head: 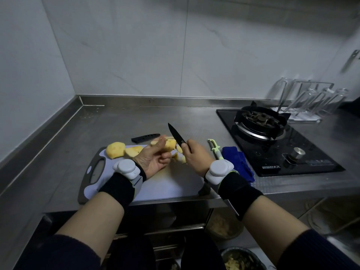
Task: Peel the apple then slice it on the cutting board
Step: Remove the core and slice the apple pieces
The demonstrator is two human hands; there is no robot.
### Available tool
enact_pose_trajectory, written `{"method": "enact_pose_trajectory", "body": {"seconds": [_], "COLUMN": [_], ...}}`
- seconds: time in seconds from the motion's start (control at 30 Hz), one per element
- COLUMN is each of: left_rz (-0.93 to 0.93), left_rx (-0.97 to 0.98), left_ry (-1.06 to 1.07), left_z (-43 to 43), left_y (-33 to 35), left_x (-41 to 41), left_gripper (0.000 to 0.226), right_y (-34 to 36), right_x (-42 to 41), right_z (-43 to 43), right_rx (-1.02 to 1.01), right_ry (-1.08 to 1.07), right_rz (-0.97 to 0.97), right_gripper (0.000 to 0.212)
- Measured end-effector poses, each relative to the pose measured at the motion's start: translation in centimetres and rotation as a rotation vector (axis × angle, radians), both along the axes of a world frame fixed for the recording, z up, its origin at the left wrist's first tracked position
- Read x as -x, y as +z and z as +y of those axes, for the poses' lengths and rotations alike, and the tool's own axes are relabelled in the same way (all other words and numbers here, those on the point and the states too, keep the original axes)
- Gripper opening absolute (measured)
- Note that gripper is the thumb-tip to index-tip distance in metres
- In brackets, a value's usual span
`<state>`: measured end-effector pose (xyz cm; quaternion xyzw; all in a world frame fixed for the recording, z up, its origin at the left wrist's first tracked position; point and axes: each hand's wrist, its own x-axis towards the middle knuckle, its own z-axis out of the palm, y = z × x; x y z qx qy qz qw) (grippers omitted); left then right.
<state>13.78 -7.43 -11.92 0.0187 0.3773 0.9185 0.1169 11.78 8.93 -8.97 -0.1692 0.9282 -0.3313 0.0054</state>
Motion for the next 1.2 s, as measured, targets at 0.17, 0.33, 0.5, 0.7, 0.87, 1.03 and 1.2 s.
{"method": "enact_pose_trajectory", "body": {"seconds": [0.17, 0.33, 0.5, 0.7, 0.87, 1.03, 1.2], "left_rz": [0.003, 0.009, -0.008, 0.033, 0.055, 0.054, 0.051], "left_rx": [-0.011, 0.011, 0.004, 0.021, 0.049, 0.063, 0.051], "left_ry": [0.049, 0.229, 0.301, 0.244, 0.224, 0.221, 0.210], "left_z": [0.1, 0.0, 0.0, 0.1, 0.3, 0.4, 0.1], "left_y": [-0.2, -0.6, -0.7, -0.6, -0.6, -0.6, -0.6], "left_x": [0.0, 0.5, 0.6, 0.6, 0.4, 0.4, 0.4], "left_gripper": [0.091, 0.105, 0.104, 0.126, 0.101, 0.095, 0.088], "right_y": [0.3, -0.6, -1.2, -1.1, -1.6, -2.0, -2.4], "right_x": [-0.7, -0.5, -0.3, -0.3, -0.2, -0.2, -0.2], "right_z": [0.4, 0.1, -0.1, -0.5, -1.2, -1.8, -2.3], "right_rx": [-0.101, -0.213, -0.312, -0.403, -0.447, -0.465, -0.458], "right_ry": [-0.010, 0.107, 0.135, 0.110, 0.054, -0.014, -0.038], "right_rz": [0.177, 0.260, 0.234, 0.222, 0.201, 0.237, 0.241], "right_gripper": [0.023, 0.023, 0.021, 0.024, 0.029, 0.030, 0.029]}}
